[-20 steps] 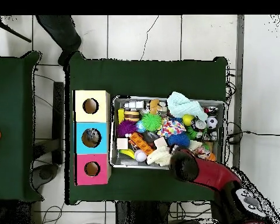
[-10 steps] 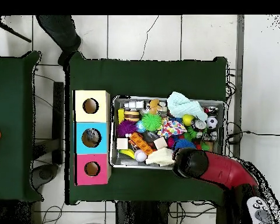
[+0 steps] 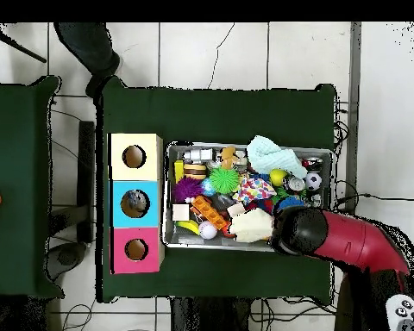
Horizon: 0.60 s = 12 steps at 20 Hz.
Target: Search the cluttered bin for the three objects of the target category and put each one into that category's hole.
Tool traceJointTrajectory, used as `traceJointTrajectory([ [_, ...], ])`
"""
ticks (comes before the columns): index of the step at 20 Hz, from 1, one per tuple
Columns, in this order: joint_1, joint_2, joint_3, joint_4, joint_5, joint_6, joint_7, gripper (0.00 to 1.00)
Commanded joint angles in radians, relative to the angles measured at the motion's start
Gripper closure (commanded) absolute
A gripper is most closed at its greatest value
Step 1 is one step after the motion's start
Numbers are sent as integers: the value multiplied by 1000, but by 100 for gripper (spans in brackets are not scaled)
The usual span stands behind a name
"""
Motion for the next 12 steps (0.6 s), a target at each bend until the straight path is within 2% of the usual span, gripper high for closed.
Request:
traceJointTrajectory([
  [1,-8,-31,76,-62,-60,75,-138,100],
  [5,-5,-40,76,-84,-74,91,-148,100],
  [8,-9,-42,88,-158,-94,128,-196,100],
  [12,-51,3,144,-233,-98,163,-273,100],
])
